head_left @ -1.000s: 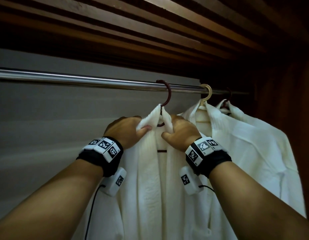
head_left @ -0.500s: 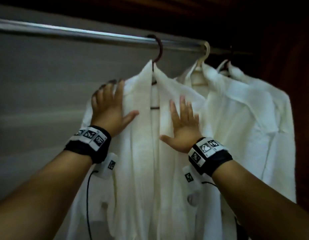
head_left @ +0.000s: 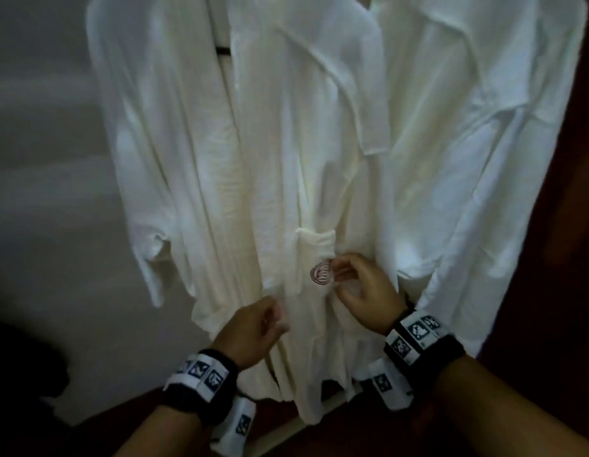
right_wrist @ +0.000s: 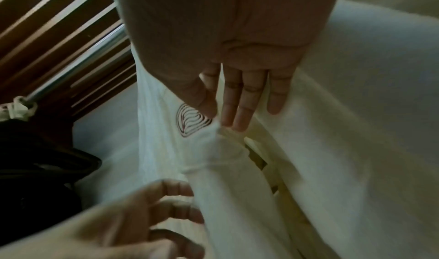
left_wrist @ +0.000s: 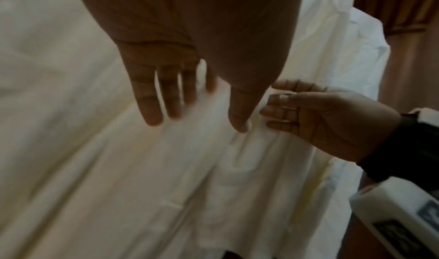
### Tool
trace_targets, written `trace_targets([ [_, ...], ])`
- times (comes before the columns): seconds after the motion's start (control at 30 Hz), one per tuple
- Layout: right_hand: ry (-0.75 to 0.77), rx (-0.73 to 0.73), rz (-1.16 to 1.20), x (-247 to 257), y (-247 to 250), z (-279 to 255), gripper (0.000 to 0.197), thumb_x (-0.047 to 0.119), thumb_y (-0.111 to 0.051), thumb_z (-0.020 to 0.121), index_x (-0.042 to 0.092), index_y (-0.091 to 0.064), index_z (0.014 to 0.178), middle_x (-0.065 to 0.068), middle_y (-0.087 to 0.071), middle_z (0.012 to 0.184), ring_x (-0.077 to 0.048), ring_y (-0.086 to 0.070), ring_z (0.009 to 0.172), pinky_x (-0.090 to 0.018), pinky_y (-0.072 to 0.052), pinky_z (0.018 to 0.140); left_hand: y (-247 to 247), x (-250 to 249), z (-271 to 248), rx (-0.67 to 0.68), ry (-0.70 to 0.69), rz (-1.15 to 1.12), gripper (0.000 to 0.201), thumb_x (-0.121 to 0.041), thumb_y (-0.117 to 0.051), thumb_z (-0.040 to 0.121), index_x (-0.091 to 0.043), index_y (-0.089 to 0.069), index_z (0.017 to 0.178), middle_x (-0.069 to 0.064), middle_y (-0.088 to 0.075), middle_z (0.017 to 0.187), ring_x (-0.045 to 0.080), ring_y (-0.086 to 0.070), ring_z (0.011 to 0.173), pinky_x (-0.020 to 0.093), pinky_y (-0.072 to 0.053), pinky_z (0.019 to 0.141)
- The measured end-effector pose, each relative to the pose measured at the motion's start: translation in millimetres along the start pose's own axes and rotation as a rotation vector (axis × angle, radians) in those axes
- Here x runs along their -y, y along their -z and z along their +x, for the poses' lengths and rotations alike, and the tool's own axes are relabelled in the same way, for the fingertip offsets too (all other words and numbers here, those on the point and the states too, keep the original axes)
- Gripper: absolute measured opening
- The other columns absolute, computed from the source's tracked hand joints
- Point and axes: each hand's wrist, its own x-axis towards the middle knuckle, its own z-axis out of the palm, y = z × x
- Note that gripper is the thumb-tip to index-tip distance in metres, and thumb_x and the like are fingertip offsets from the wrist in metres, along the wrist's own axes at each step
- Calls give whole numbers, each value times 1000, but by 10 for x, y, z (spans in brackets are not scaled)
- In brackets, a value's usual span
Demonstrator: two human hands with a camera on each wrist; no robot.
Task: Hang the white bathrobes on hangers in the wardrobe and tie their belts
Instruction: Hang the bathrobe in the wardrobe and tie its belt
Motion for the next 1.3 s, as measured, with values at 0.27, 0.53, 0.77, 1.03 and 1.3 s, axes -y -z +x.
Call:
trace_targets([
  [0.27, -94, 150, 195, -49, 65, 4, 38, 1, -37, 82, 19, -61, 105, 6, -67, 87, -14, -67, 83, -26, -54, 82, -555, -229, 461, -454, 402, -253, 94, -51, -87, 58, -18, -39, 132, 6, -52, 129, 30, -52, 121, 34, -47, 96],
  [0.53, -462, 479, -193, -447, -372, -107, 41, 20, -56, 91, 23, -49, 131, 2, -61, 117, -19, -59, 109, -29, -45, 99, -272, 135, 401, -459, 469, -156, 31, -8, -53, 95, -4, -60, 125, 19, -61, 127, 34, -54, 119, 31, -41, 95],
  [0.77, -465, 678, -115, -339, -928, -148, 59, 39, -62, 86, 16, -43, 137, -9, -53, 133, -28, -52, 122, -33, -44, 98, -108, 223, 270, -308, 364, -197, 35, -21, -46, 92, -4, -63, 117, 15, -64, 120, 32, -58, 114, 29, -42, 90],
  [1.03, -472, 502, 127, -174, -1198, 17, 65, 36, -79, 72, 18, -53, 129, -2, -62, 124, -18, -59, 114, -30, -50, 95, 65, 120, 227, -30, 235, -556, 122, -39, -90, 61, -42, -1, 145, -20, -30, 148, -4, -34, 134, 22, -42, 104],
  [1.3, -467, 587, -141, -322, -1295, -14, 24, 12, -64, 76, 32, -54, 85, -5, -55, 95, -30, -59, 99, -38, -53, 85, 315, 367, 400, -212, 145, -175, 36, -23, -62, 92, -30, -53, 126, -9, -56, 126, 9, -51, 120, 12, -35, 94],
])
